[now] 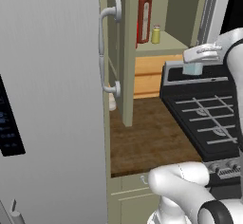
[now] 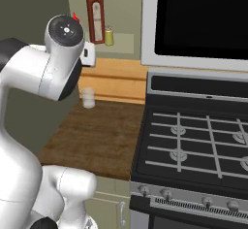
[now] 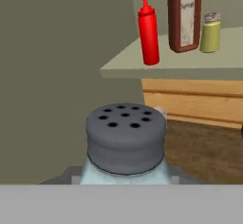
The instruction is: Put the shaker and condiment bottle from the counter next to their counterparts in the cabinet.
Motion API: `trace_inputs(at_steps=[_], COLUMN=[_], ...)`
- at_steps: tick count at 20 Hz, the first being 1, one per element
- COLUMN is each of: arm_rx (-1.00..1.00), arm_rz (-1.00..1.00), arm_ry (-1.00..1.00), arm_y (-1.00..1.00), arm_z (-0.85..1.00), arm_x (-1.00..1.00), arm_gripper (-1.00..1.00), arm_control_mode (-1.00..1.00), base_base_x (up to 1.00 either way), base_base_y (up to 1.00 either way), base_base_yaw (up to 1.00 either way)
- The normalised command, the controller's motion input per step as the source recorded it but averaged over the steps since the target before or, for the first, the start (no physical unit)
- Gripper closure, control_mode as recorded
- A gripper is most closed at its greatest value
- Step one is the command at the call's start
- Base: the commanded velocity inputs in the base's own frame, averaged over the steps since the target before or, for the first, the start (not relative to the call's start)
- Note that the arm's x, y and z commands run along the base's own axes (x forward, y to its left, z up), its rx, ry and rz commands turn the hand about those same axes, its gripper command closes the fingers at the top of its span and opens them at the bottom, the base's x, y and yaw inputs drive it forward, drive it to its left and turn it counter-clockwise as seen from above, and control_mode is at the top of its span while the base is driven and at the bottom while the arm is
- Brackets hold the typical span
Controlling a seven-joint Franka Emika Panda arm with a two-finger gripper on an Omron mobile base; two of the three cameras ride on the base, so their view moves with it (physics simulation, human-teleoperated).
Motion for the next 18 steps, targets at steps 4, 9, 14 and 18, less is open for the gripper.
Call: trace_inputs(at_steps=[4, 9, 14, 18], arm_rx=[-0.15, -0.05, -0.01, 0.00], arm_rz=[-0.04, -0.15, -0.30, -0.31], arm_ry=[-0.11, -0.03, 0.00, 0.00], arm_y=[0.00, 0.00, 0.00, 0.00], arm_z=[0.00, 0.00, 0.00, 0.00], arm_x=[0.07, 0.13, 0.36, 0.36], arm_gripper=[1.00, 1.00, 1.00, 1.00], arm_control_mode=[-1.00, -1.00, -1.00, -1.00], base_base_x=[0.00, 0.00, 0.00, 0.00], base_base_y=[0.00, 0.00, 0.00, 0.00], base_base_yaw=[0.00, 0.00, 0.00, 0.00])
